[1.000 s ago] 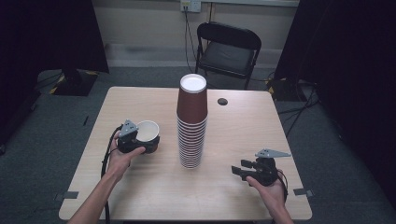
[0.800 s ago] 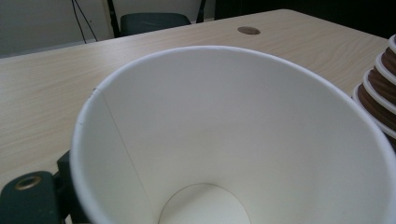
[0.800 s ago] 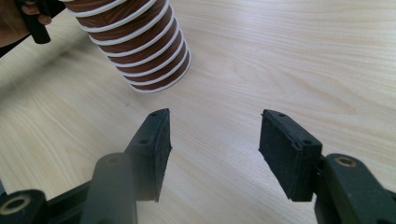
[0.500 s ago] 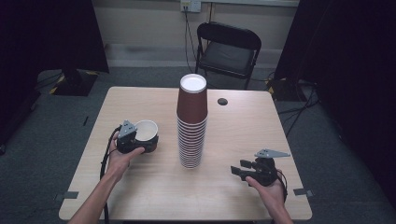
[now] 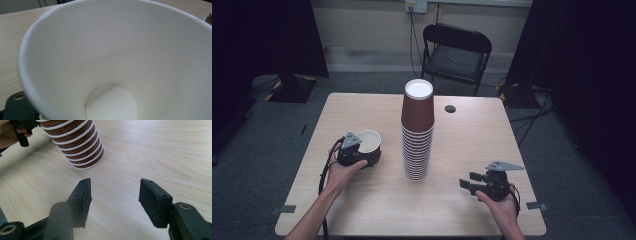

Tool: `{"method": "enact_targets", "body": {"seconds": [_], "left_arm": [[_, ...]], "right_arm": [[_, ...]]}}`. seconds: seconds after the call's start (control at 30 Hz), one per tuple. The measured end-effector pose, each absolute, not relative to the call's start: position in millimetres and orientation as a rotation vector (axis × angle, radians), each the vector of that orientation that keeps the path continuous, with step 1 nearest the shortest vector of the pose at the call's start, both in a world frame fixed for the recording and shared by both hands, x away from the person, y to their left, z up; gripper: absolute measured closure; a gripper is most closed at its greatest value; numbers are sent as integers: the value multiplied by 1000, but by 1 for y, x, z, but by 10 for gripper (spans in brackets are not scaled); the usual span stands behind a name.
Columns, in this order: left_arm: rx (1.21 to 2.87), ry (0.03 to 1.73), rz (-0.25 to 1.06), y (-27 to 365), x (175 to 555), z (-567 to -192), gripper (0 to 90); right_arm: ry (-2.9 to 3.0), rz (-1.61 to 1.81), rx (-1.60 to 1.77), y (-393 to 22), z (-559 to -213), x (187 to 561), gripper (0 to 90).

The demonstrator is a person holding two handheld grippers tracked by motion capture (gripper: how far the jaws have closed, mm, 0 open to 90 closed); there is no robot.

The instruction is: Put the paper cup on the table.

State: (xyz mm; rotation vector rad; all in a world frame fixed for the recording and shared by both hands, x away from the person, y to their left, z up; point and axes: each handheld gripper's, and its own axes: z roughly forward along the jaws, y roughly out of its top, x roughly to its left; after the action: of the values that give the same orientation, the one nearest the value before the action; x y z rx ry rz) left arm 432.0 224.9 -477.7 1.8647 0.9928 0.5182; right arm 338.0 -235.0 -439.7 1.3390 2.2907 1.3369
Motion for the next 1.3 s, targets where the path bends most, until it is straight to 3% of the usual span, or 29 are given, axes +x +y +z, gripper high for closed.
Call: {"method": "enact_targets", "body": {"seconds": [0.67, 1.3], "left_arm": [[1986, 1100, 483, 235, 416, -483, 157], [1936, 1077, 473, 246, 380, -462, 158]], "right_arm": [[2295, 1350, 1327, -235, -439, 337, 446], [2280, 1335, 1342, -238, -440, 337, 422]]}}
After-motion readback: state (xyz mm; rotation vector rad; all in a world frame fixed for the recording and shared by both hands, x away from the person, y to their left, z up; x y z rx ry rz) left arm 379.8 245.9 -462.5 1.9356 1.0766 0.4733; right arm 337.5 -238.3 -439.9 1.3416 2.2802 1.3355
